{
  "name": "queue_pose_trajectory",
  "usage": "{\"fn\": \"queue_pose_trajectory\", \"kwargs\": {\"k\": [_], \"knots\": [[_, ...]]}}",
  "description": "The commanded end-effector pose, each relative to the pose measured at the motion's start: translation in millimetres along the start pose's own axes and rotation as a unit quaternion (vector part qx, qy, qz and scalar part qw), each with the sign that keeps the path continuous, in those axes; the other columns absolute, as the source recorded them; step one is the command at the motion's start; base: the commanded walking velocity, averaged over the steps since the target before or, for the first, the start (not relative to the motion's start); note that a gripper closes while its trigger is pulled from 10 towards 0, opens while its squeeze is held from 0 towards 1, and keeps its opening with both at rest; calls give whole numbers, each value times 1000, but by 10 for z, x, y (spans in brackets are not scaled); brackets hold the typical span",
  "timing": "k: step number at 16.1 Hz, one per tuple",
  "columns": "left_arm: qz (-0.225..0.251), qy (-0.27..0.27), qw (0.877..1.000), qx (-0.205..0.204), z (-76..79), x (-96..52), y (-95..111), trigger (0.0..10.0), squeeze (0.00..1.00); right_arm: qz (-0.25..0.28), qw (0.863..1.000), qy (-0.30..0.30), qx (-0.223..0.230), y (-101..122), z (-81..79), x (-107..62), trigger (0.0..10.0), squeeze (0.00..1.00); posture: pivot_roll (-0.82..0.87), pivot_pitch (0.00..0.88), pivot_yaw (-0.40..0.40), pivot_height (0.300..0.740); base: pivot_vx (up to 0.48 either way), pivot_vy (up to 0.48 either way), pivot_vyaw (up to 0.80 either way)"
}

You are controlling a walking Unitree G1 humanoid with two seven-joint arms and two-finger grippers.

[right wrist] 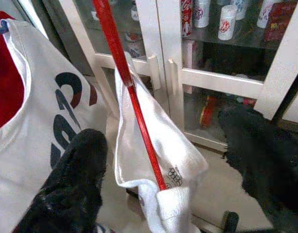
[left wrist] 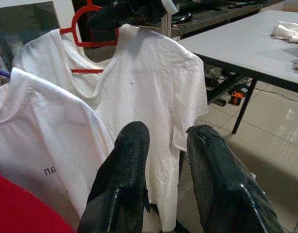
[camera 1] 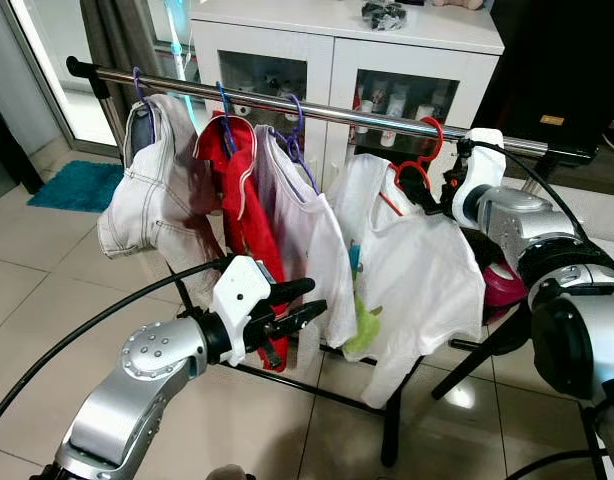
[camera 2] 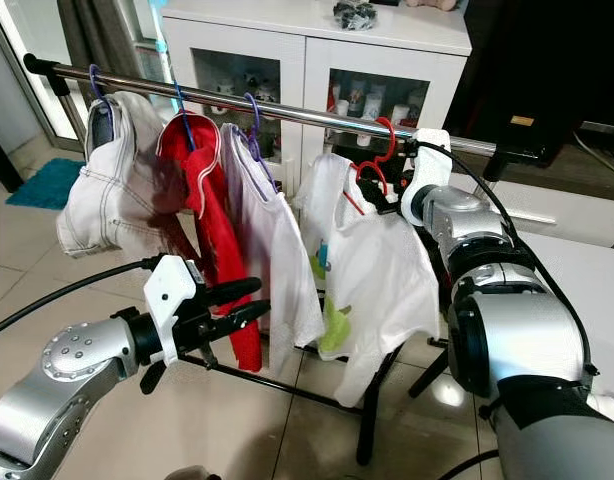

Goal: Hang hanger

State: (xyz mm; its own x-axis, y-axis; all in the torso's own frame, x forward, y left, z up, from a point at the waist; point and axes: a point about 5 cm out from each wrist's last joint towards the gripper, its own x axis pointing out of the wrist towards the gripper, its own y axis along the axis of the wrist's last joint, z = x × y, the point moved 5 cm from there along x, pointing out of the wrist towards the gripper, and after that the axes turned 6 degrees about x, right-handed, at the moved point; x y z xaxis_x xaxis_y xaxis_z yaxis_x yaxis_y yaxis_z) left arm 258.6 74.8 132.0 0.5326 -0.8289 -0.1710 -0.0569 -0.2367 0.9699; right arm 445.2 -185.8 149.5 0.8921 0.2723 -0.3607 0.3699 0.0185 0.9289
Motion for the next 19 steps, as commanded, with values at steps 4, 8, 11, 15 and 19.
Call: {"fn": "queue_pose_trajectory", "kwargs": {"k": [4, 8, 11, 15, 19], "knots": [[5, -10, 1000, 12, 10, 20, 65, 10000, 0, 11, 1000, 6, 17, 115, -52, 14, 0, 0, 125, 0, -31, 740, 0, 0, 0], [4, -10, 1000, 12, 11, 14, 63, 10000, 0, 11, 1000, 7, 18, 110, -103, 39, 0, 0, 131, 0, -36, 740, 0, 0, 0], [4, -10, 1000, 13, 9, 5, 68, 10000, 0, 11, 1000, 9, 21, 100, -155, 63, 0, 0, 135, 0, -36, 740, 0, 0, 0], [3, -10, 1000, 13, 8, -1, 67, 10000, 0, 10, 1000, 13, 25, 67, -222, 92, 0, 0, 142, 0, -36, 740, 0, 0, 0], [3, -9, 1000, 14, 4, -7, 62, 10000, 0, 12, 999, 14, 29, 81, -228, 94, 0, 0, 142, 0, -39, 740, 0, 0, 0]]}}
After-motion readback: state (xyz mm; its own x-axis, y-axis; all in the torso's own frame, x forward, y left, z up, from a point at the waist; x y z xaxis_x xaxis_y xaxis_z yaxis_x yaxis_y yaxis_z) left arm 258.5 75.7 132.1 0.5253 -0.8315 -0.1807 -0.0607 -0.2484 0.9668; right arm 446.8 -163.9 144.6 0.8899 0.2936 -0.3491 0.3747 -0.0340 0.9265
